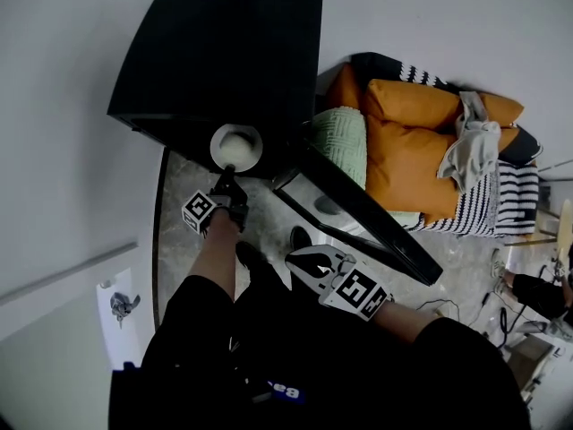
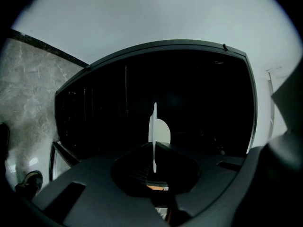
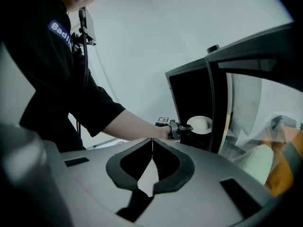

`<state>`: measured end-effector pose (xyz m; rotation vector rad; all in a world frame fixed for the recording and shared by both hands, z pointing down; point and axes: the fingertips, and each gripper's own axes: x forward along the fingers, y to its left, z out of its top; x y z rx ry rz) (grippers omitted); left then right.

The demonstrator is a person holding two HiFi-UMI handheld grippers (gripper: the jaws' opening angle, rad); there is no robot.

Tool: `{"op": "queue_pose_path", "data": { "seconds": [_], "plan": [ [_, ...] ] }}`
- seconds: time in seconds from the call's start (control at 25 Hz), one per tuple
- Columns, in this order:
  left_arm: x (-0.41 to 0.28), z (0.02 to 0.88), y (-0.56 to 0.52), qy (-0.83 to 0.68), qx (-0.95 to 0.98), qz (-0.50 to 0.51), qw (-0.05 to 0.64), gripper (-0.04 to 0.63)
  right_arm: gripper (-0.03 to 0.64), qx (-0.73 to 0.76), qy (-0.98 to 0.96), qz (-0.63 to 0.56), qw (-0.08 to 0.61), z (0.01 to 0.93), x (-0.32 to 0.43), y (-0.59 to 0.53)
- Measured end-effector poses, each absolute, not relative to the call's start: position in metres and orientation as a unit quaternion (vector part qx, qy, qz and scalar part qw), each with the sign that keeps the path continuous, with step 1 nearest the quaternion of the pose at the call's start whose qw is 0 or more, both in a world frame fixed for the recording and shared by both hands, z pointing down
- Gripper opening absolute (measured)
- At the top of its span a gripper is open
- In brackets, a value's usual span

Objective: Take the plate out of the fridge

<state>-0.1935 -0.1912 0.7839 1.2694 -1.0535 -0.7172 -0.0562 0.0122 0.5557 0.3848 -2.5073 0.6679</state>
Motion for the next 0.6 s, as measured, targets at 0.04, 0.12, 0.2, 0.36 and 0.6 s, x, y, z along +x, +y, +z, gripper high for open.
{"op": "queue_pose_path", "data": {
  "seconds": [0.04,0.12,0.2,0.36,0.6],
  "plan": [
    [-0.196,0.780,-0.190,-0.459,0.555,-0.312,0.620,0.018,0.011,0.141,-0.925,0.244,0.254,0.554,-0.059,0.012],
    [-0.202,0.774,-0.187,-0.460,0.557,-0.312,0.617,0.018,0.012,0.140,-0.927,0.242,0.249,0.551,-0.063,0.011],
    [-0.206,0.768,-0.183,-0.459,0.556,-0.316,0.616,0.018,0.011,0.141,-0.929,0.240,0.245,0.547,-0.066,0.010],
    [-0.212,0.757,-0.174,-0.456,0.557,-0.321,0.615,0.018,0.012,0.145,-0.930,0.239,0.237,0.541,-0.071,0.006],
    [-0.214,0.740,-0.155,-0.447,0.566,-0.320,0.615,0.018,0.011,0.150,-0.933,0.235,0.227,0.531,-0.072,0.002]
  ]
}}
